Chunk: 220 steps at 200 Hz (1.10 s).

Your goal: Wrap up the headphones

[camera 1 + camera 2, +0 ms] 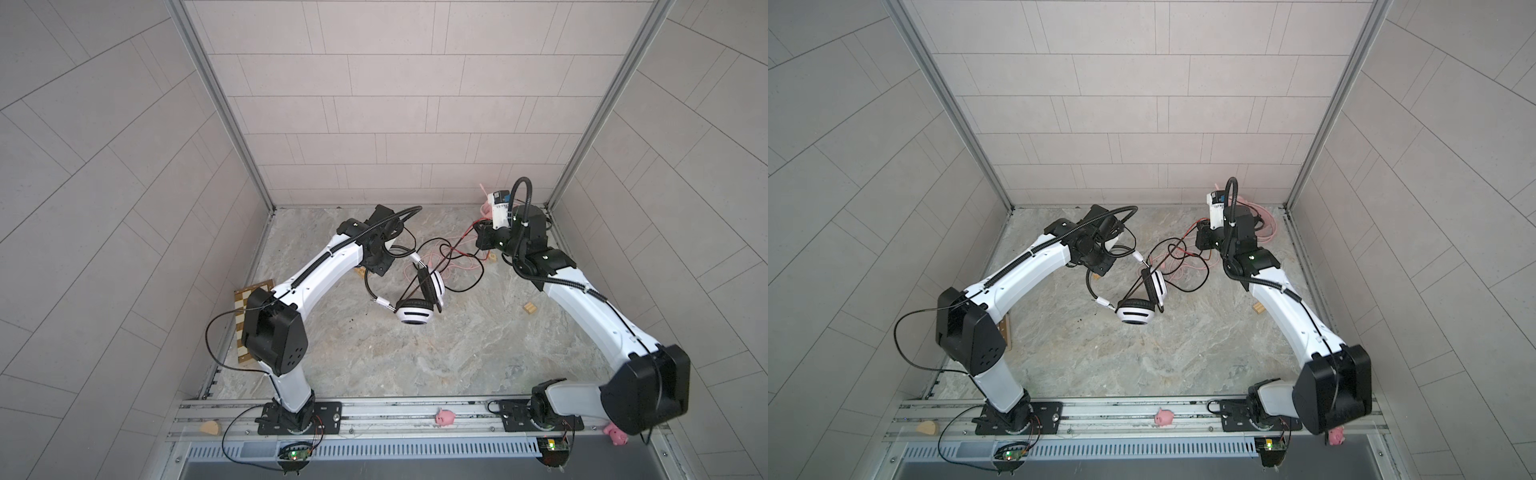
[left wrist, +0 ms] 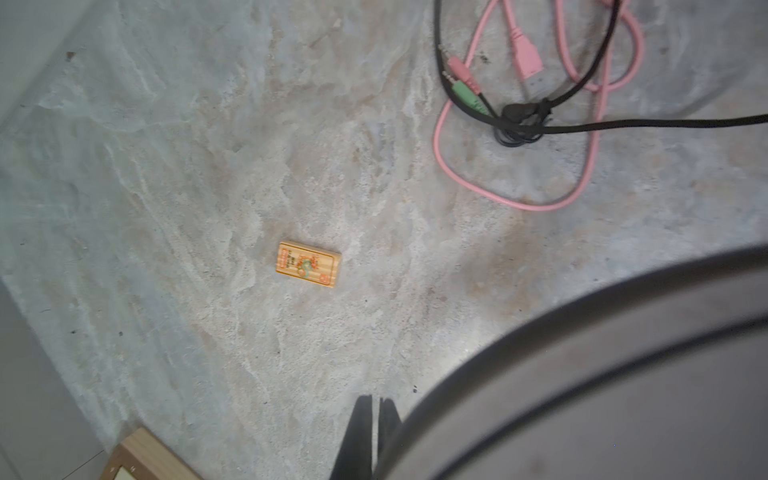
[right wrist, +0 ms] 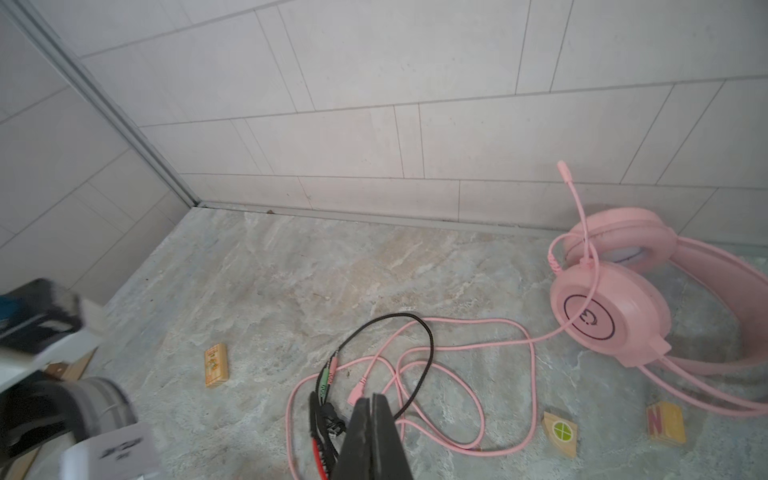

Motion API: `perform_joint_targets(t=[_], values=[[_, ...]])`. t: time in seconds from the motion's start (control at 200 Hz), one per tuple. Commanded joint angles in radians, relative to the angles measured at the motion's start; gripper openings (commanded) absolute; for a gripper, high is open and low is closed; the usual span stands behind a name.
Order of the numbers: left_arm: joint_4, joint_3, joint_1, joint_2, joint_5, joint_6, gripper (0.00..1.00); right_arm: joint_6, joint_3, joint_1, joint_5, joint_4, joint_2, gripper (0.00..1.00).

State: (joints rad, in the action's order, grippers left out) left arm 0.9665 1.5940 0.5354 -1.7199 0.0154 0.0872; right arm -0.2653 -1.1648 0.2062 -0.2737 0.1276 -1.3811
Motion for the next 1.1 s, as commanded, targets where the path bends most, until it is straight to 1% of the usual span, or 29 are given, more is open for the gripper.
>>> perform_joint_targets(t=[0.0, 0.07, 0.15, 0.195, 0.275, 0.385, 0.465, 0.55, 0.625, 0.686, 0.746, 0.836, 0.961, 1.096], values=[[-0.038, -0.006, 0.007, 0.056, -0.162, 0.002, 0.00, 0.011, -0.069, -0.023, -0.068, -0.023, -0.105, 0.00], [-0.046, -0.009, 0.007, 0.062, -0.221, -0.005, 0.00, 0.000, -0.102, -0.024, -0.106, -0.022, -0.179, 0.00], [-0.074, -0.030, 0.007, 0.072, -0.315, -0.018, 0.00, -0.026, -0.110, -0.023, -0.146, -0.051, -0.241, 0.00], [-0.076, -0.026, 0.007, 0.072, -0.348, -0.021, 0.00, -0.030, -0.107, -0.022, -0.158, -0.055, -0.269, 0.00], [-0.070, -0.016, 0.002, 0.084, -0.379, -0.025, 0.00, -0.047, -0.063, -0.022, -0.165, -0.090, -0.294, 0.00], [-0.121, -0.049, -0.001, 0.118, -0.431, -0.033, 0.00, -0.071, 0.010, -0.022, -0.163, -0.134, -0.311, 0.00], [-0.161, -0.070, -0.008, 0.145, -0.450, -0.048, 0.00, -0.087, 0.056, -0.017, -0.185, -0.170, -0.325, 0.01], [-0.212, -0.095, -0.038, 0.175, -0.523, -0.079, 0.00, -0.094, 0.104, -0.002, -0.213, -0.231, -0.347, 0.03], [-0.248, -0.113, -0.065, 0.207, -0.542, -0.097, 0.00, -0.078, 0.077, 0.011, -0.222, -0.218, -0.390, 0.05], [-0.288, -0.138, -0.084, 0.237, -0.544, -0.115, 0.00, -0.091, 0.049, 0.017, -0.225, -0.197, -0.415, 0.05], [-0.302, -0.141, -0.101, 0.264, -0.554, -0.124, 0.00, -0.099, 0.050, 0.028, -0.227, -0.236, -0.428, 0.06], [-0.319, -0.127, -0.122, 0.294, -0.560, -0.149, 0.00, -0.109, 0.044, 0.043, -0.221, -0.278, -0.449, 0.06], [-0.325, -0.047, -0.167, 0.292, -0.667, -0.265, 0.00, -0.112, 0.019, 0.063, -0.203, -0.260, -0.466, 0.09], [-0.338, 0.070, -0.174, 0.271, -0.742, -0.379, 0.00, -0.120, 0.034, 0.070, -0.180, -0.284, -0.460, 0.10]])
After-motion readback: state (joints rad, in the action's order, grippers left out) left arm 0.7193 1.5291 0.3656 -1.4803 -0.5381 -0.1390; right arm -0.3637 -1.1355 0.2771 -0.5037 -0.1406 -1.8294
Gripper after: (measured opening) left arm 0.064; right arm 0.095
